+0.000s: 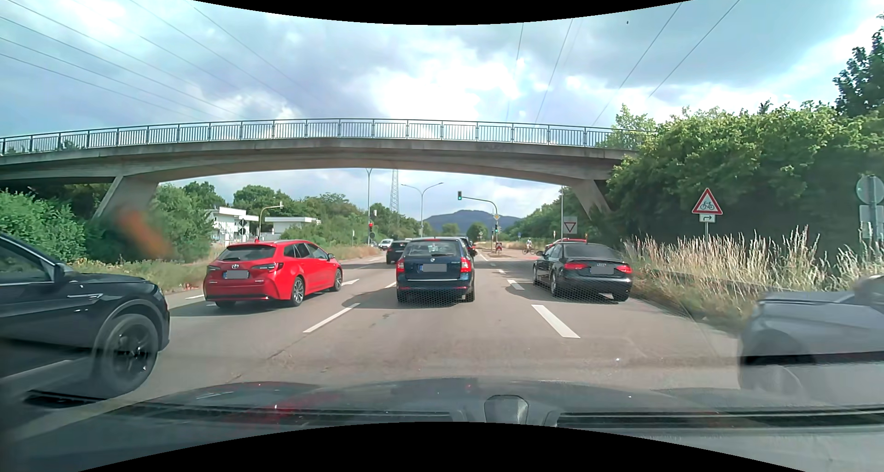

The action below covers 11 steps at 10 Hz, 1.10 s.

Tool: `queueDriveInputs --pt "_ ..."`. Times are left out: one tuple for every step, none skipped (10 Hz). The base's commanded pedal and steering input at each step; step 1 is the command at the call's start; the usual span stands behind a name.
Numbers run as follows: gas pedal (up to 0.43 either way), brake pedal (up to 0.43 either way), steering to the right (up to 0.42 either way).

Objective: Follow the waypoints while adhering to traffic rules and regulations

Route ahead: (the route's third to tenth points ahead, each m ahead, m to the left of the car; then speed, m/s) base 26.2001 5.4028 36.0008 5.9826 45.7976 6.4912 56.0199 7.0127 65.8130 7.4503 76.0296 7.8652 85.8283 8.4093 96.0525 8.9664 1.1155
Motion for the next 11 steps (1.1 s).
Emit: queueDriveInputs --pt "0.331 0.000 -0.016" --pt "0.331 0.000 -0.017" --pt "0.331 0.000 -0.016" --pt "0.331 0.000 -0.014" --pt "0.331 0.000 -0.009" --pt "0.331 0.000 -0.004" --pt "0.331 0.000 -0.003" --pt "0.331 0.000 -0.002" --pt "0.331 0.000 -0.002" --pt "0.331 0.000 -0.002" --pt "0.331 0.000 -0.002"
